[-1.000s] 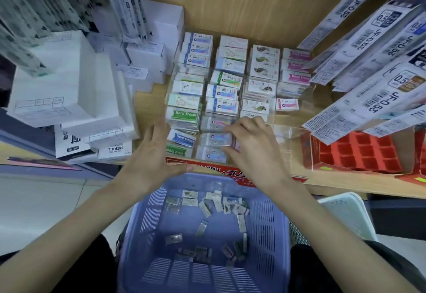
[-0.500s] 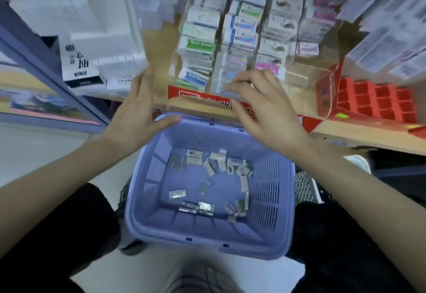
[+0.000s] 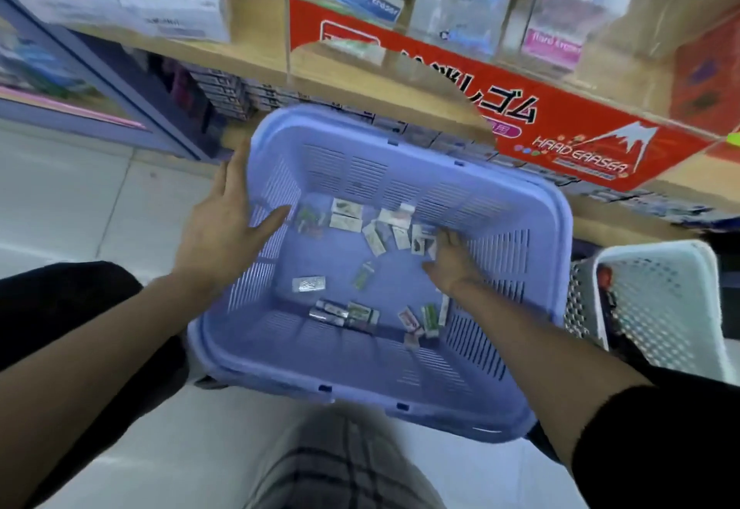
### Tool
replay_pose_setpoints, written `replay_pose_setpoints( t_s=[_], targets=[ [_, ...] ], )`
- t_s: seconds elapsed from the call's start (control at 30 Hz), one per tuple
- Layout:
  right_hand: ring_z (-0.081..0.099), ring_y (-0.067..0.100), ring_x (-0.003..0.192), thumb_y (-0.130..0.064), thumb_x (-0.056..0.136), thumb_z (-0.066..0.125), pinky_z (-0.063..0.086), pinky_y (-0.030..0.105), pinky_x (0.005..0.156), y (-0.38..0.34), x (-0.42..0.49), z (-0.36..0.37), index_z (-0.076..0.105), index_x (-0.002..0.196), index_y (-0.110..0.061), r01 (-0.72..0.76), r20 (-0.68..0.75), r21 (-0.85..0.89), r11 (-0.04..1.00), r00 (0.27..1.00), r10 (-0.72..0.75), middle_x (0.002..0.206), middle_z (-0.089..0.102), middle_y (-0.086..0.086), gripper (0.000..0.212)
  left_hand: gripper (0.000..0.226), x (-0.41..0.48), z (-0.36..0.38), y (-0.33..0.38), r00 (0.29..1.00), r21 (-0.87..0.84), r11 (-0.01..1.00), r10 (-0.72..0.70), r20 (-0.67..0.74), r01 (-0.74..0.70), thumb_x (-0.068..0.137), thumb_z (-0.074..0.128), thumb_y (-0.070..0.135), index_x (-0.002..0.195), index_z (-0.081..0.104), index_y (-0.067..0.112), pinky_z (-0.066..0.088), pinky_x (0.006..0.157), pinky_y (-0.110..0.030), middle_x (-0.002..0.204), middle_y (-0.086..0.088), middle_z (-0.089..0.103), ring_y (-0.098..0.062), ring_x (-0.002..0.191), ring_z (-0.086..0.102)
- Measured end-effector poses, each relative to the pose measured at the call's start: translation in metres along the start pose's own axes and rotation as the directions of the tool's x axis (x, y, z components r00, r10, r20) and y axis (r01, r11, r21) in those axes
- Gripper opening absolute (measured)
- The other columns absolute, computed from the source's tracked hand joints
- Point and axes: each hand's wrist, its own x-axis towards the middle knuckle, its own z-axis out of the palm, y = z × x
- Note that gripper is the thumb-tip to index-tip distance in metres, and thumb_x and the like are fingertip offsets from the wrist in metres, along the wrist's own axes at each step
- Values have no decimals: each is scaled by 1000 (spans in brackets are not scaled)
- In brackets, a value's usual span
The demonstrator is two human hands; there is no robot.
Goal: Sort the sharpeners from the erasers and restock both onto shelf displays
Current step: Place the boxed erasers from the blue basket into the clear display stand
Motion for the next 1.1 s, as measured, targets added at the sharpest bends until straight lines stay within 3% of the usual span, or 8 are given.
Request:
replay_pose_setpoints(
  t_s=[0.1,0.2,0.33,0.5,0.67,0.77,0.9,1.1],
  targets=[
    [24,35,133,-29,92,58,35,46,104,-2,16,5,31,140,-7,-22,-98,-45,999,995,17,145,22,13,59,77,-3,-1,1,999,-25,1000,-7,-31,6,88,61,33,149,18,14,41,71,-45,150,-10,33,-49,102,56],
    [20,38,132,-30,90,60,37,47,104,-11,7,29,26,144,-15,-85,-188,53,995,978,94,152,11,9,66,77,-5,-2,5,999,-6,999,-42,-25,42,88,59,36,149,16,16,44,80,-51,150,-7,32,-47,108,53],
    [18,38,134,-31,89,61,36,43,101,-19,-4,53,31,141,-20,-123,-177,119,985,974,143,156,6,9,62,77,-4,-3,6,998,9,999,-53,-40,54,88,60,35,149,18,15,43,78,-51,148,-9,34,-49,106,53],
    [27,38,129,-27,88,62,43,42,90,-21,-18,68,36,139,-23,-46,-165,97,994,984,61,154,13,8,57,76,-4,-4,6,998,4,999,-43,-35,43,88,60,33,148,18,13,43,79,-51,150,-7,32,-49,108,53],
    [18,42,137,-44,83,67,43,51,96,-28,1,57,15,150,-30,-295,-126,295,909,931,343,158,0,8,86,76,-4,-3,4,999,-7,999,-37,-36,36,89,59,34,149,18,13,43,83,-52,152,-5,30,-47,114,50],
    [20,40,135,-41,87,64,44,49,90,-41,8,51,18,148,-32,-366,-118,290,884,903,413,158,2,10,77,76,-3,-2,3,998,-13,999,-38,-43,37,88,60,33,149,18,12,42,85,-52,153,-5,29,-46,116,49],
    [30,38,123,-16,94,51,47,45,81,-39,0,61,46,133,-24,-209,-229,218,953,939,258,150,21,9,39,76,-3,-2,2,999,-3,1000,-25,-48,25,88,60,33,148,18,13,43,81,-50,151,-6,32,-46,112,51],
    [34,32,119,-4,91,50,50,43,78,-20,-9,61,59,121,-17,-44,-242,130,990,967,75,142,36,2,34,75,-2,-2,1,998,1,1000,-8,-69,9,88,61,31,148,19,12,43,79,-50,150,-8,33,-49,109,52]
  ],
)
